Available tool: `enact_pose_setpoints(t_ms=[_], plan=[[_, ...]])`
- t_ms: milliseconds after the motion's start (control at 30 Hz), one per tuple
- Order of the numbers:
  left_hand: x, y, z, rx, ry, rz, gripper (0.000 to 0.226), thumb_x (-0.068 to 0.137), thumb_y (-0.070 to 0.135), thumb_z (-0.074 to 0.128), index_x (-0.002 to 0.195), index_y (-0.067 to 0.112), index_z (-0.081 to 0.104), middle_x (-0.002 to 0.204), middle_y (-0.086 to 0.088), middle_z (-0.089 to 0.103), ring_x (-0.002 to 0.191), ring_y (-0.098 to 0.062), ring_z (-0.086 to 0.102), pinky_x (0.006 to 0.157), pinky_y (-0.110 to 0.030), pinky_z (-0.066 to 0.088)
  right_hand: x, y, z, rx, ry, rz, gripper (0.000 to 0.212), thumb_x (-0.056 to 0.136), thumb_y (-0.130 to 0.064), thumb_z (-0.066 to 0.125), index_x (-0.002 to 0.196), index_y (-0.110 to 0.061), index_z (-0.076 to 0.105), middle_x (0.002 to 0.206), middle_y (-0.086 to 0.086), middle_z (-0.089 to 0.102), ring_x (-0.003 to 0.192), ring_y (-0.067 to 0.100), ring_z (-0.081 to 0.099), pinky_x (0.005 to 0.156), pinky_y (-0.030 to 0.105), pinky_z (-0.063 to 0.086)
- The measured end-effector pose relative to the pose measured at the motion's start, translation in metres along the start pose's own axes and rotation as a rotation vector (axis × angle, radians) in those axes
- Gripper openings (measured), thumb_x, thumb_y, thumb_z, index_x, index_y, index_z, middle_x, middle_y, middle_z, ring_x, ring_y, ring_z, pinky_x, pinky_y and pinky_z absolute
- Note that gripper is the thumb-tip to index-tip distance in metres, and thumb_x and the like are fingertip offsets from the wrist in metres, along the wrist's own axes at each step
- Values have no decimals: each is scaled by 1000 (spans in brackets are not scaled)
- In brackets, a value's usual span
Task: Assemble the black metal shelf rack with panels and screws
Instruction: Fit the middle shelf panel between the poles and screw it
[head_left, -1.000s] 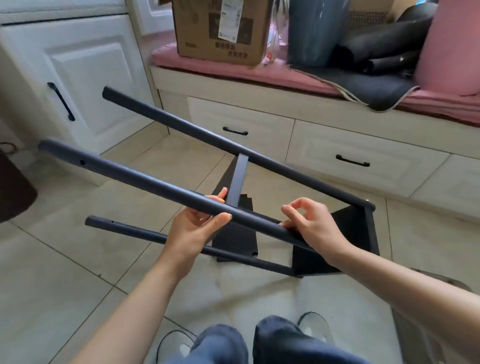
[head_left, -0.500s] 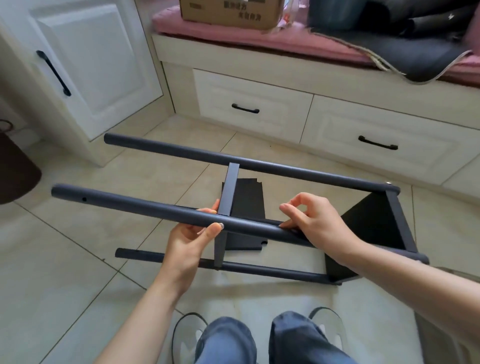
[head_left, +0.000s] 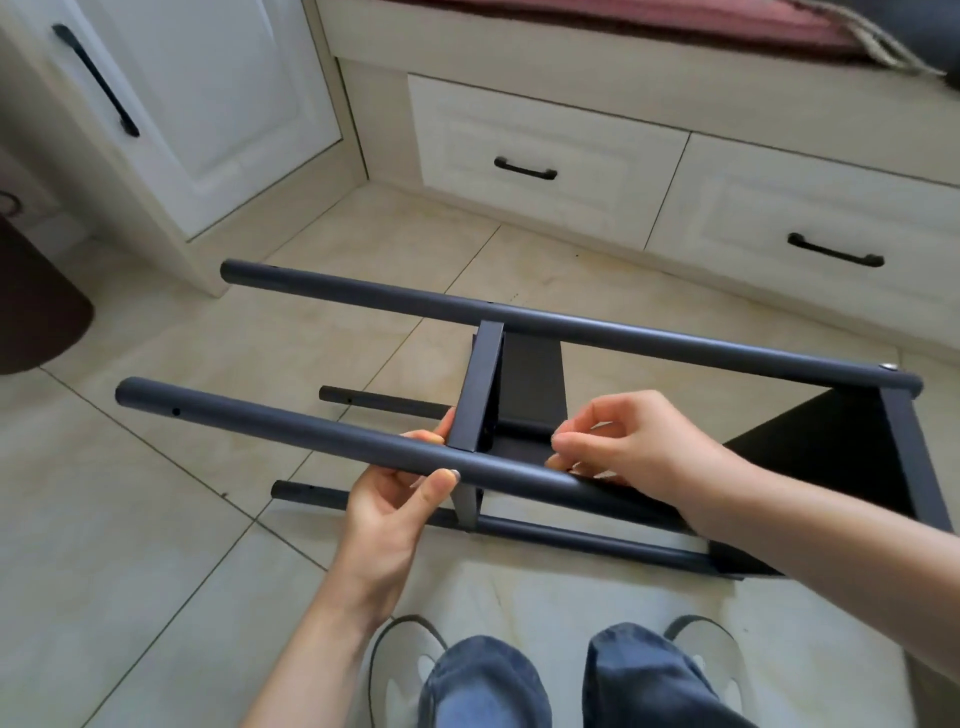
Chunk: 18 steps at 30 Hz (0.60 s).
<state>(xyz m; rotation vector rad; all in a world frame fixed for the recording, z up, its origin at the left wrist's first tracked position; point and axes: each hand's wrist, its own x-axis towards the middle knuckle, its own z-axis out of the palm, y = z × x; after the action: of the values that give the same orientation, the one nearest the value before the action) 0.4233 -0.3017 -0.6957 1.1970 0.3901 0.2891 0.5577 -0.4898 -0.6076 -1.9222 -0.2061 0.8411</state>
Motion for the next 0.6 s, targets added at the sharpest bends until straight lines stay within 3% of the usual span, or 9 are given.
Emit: enact_pose_setpoints(t_ms=[167,333,600], plan=[[-11,-5,-1,-33,74,-4,54,55,53,95,100,30,75,109,-2,74,104,-17,70,86,-22,54,14,-10,14,111,-124,81,7,86,-18,75,83,-12,76,73,4,74,59,8,59,57,18,53],[-20,-8,-1,-41,129,2,57,52,54,96,102,35,76,105,1,76,102,-15,71,89,-24,54,28,-9,32,161,-206,138,10,87,-18,74,87,-8,78,66,3,70,56,7,58,55,16,50],[-25,-5,7,-47,199,8,60,49,53,97,99,28,76,102,-2,75,101,-19,70,104,-39,51,44,0,33,381,-399,304,18,95,-9,62,100,4,73,84,12,74,64,9,60,62,18,51]])
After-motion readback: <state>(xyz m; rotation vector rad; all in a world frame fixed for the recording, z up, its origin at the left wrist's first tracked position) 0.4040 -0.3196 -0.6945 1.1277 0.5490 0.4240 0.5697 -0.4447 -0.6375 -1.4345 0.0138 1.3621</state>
